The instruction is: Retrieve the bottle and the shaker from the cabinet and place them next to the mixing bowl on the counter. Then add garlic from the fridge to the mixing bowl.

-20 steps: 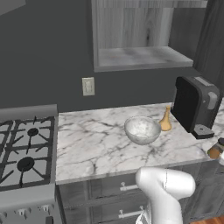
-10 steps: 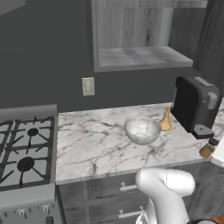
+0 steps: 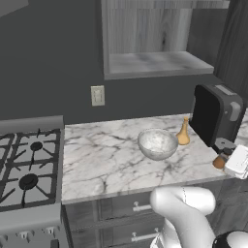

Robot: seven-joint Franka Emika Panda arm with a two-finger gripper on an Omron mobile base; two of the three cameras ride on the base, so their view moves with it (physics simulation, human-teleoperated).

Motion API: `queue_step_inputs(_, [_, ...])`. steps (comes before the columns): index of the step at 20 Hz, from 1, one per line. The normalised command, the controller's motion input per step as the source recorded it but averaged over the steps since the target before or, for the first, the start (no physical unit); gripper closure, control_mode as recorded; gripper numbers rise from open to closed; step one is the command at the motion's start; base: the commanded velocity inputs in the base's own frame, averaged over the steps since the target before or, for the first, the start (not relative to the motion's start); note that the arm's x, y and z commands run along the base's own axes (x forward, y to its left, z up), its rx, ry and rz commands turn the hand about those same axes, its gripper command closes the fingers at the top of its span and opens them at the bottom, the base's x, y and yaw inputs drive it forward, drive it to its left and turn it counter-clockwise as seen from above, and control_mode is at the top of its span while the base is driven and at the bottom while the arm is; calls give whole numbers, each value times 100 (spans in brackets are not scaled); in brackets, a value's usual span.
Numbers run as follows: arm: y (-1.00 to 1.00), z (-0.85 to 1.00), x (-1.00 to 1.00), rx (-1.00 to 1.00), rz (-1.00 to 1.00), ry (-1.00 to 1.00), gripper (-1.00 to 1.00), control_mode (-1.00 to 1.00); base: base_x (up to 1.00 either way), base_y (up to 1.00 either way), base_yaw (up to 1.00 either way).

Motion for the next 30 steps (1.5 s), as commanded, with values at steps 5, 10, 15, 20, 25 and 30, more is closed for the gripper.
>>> queue_step_inputs(5, [9, -14, 24, 0, 0, 0, 100, -100, 0, 0, 0])
queue_step_inputs(10, [11, -10, 16, 0, 0, 0, 100, -100, 0, 0, 0])
queue_step_inputs(15, [9, -1, 25, 1, 0, 1, 100, -100, 0, 0, 0])
queue_step_inputs(20, [14, 0, 28, 1, 0, 5, 100, -100, 0, 0, 0])
queue_step_inputs(25, [17, -1, 29, 0, 0, 7, 100, -100, 0, 0, 0])
queue_step_inputs(30, [21, -7, 27, 0, 0, 6, 100, -100, 0, 0, 0])
